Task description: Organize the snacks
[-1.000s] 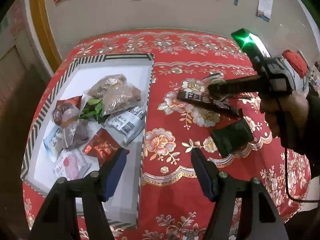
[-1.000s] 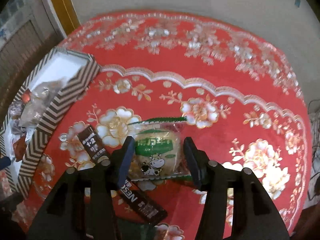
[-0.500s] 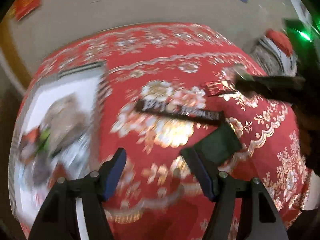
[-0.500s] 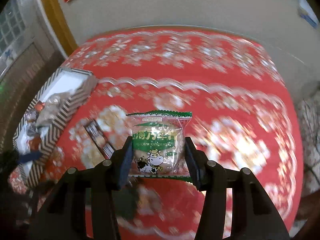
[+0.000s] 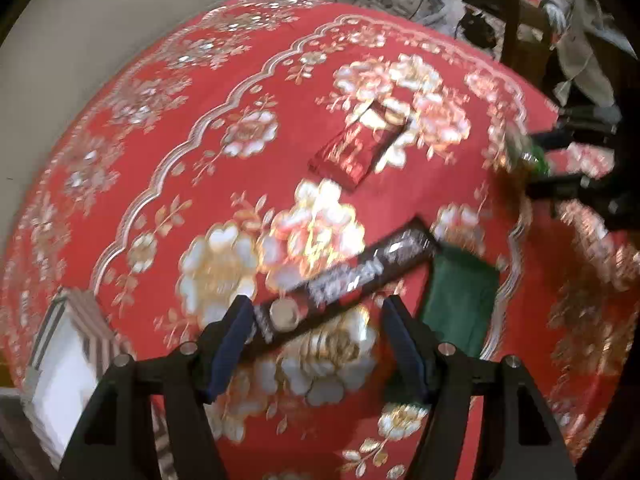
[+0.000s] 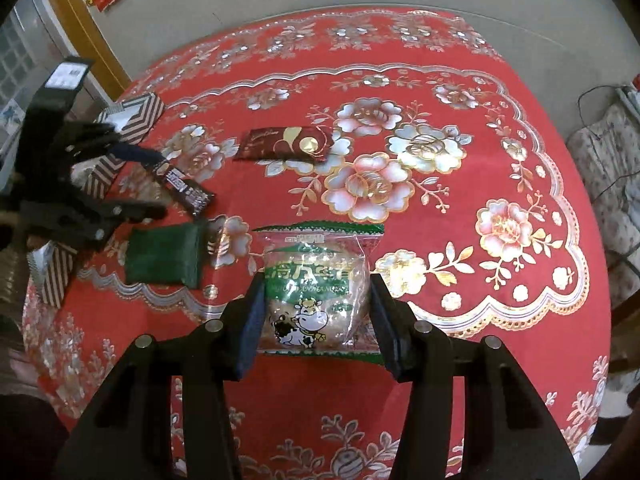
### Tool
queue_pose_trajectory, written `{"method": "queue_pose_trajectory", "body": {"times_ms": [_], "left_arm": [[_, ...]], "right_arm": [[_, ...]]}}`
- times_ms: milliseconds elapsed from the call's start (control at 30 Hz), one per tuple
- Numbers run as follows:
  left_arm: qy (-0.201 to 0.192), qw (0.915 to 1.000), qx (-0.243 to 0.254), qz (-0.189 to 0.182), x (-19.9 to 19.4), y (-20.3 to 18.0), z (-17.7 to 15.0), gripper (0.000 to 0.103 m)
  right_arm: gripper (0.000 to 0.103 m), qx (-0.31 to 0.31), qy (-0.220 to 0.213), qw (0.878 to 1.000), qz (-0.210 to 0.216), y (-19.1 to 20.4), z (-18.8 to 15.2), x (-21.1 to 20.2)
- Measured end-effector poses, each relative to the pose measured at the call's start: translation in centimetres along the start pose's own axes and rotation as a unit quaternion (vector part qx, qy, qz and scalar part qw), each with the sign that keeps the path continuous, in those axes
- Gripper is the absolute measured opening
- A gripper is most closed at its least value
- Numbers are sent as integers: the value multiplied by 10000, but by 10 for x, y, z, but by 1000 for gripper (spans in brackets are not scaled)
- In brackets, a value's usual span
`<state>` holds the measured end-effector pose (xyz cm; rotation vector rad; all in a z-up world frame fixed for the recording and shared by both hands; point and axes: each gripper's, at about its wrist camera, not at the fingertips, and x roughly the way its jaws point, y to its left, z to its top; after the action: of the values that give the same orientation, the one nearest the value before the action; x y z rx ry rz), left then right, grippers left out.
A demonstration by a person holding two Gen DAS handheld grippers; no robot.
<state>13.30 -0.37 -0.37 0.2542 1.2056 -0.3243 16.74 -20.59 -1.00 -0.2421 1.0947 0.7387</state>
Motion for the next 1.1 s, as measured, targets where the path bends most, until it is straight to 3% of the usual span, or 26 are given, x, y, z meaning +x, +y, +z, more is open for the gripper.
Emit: {"method": "queue_pose_trajectory", "body": {"times_ms": [100, 233, 333, 400, 600, 667, 767, 900, 1000, 1100], "left_arm": [[154, 9997, -6, -180, 10, 1, 10, 71], [198, 9997, 107, -92, 13, -7, 14, 72], [87, 9999, -81, 3, 7, -10, 9, 50], [-23, 9995, -300, 79, 2, -13, 2, 27], [-331, 9939, -989, 356, -5, -12, -12, 13], [-480, 9889, -1356, 363, -11, -9, -17, 11], [-729, 9774, -1984, 27, -17, -4, -23, 11], [-878, 9646, -2482, -156, -25, -14, -35, 11], [-822, 9558, -2815, 192, -33, -22, -40, 11], [-670, 9406, -3242, 755, -43, -27, -46, 11]], "right_arm": [[49, -47, -38, 10000, 17, 1, 2, -2], [49, -13, -96, 10000, 20, -2, 5, -4], [49, 53, -84, 9999, 75, -4, 6, -3], [49, 70, -70, 9999, 94, -3, 6, -1], [49, 15, -81, 9999, 148, 2, 8, 3], [49, -12, -118, 9998, 151, 2, 8, 1], [49, -5, -137, 9997, 183, 2, 8, 1], [49, 10, -108, 9997, 235, 0, 7, 3], [49, -13, -63, 9996, 283, 1, 7, 6], [49, -83, -39, 9994, 332, 4, 8, 7]]}}
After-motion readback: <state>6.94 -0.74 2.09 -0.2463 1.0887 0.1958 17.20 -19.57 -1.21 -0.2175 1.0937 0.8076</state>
